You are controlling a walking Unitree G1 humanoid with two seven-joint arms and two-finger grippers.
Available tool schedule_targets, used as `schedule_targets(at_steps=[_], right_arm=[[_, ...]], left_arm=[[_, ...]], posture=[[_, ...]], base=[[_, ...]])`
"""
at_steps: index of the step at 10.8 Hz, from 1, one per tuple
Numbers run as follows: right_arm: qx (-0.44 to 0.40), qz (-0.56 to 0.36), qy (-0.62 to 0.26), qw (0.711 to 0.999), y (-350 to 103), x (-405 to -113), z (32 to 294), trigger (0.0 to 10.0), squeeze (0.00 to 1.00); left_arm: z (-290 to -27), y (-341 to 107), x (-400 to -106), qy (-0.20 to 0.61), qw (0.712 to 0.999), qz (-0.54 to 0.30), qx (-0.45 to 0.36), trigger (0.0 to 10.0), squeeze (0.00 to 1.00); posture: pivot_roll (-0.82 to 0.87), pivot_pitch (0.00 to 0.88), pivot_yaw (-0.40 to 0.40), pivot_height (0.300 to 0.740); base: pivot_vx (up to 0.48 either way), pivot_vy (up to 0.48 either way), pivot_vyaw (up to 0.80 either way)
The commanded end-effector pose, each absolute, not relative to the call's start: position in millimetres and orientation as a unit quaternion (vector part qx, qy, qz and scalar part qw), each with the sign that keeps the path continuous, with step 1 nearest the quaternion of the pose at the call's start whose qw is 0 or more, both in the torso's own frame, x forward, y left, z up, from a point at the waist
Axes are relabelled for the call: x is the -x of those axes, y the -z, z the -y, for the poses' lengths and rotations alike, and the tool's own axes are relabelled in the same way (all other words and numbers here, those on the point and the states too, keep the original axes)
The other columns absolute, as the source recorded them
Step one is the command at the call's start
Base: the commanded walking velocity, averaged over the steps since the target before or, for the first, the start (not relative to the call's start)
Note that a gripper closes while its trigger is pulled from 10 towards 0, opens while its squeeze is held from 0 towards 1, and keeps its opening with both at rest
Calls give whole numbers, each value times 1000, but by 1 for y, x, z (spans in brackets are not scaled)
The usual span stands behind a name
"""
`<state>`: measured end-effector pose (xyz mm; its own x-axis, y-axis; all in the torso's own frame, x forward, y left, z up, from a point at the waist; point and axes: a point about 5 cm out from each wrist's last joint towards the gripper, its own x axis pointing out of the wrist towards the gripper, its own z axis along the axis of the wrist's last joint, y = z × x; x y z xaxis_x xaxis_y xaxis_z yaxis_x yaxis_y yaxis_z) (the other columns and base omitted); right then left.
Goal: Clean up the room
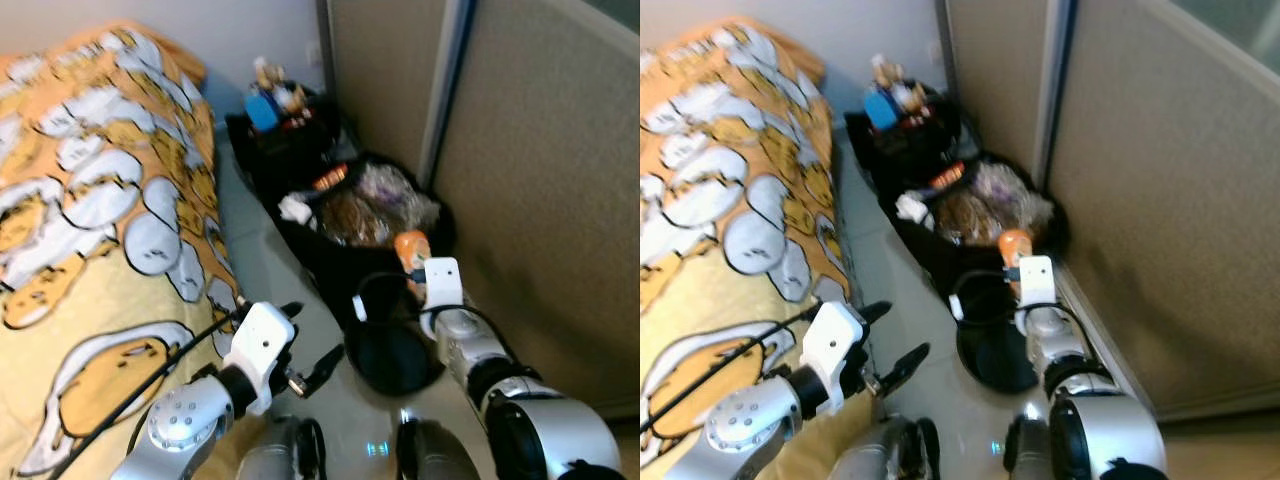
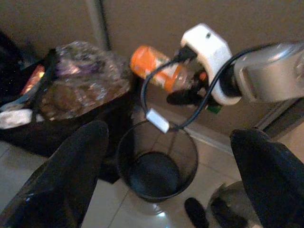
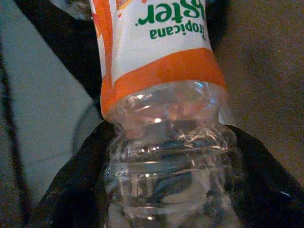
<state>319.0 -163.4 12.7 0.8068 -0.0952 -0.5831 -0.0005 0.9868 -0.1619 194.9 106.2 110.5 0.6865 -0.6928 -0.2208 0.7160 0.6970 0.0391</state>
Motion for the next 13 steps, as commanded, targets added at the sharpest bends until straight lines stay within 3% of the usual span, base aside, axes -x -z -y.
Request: schedule_targets(at_steps=[1, 5, 8, 10, 11, 13], right_arm=[[98, -328, 36, 939, -6, -313, 165, 10000, 1000], [16, -351, 14, 936, -2, -310, 158, 10000, 1000], [10, -333, 6, 943, -8, -316, 155, 10000, 1000], [33, -306, -2, 951, -16, -322, 156, 10000, 1000], [48, -281, -1, 959, -20, -325, 157, 10000, 0], [52, -210, -1, 976, -25, -323, 162, 10000, 0]], left_arm=[[-109, -118, -196, 402, 909, -89, -66, 10000, 0], [-116, -127, -200, 400, 907, -112, -73, 10000, 0], [-112, -124, -199, 404, 903, -125, -75, 10000, 0], [-119, -116, -212, 362, 919, -132, -87, 10000, 0], [-125, -107, -223, 298, 939, -140, -99, 10000, 0], [-124, -94, -251, 211, 966, -134, -58, 10000, 0]], posture=[[112, 290, 146, 714], [113, 300, 159, 714], [104, 295, 151, 714], [70, 253, 122, 714], [49, 226, 108, 714], [-39, 106, 55, 714]], base=[[0, 0, 0], [0, 0, 0], [0, 0, 0], [0, 0, 0], [0, 0, 0], [0, 0, 0]])
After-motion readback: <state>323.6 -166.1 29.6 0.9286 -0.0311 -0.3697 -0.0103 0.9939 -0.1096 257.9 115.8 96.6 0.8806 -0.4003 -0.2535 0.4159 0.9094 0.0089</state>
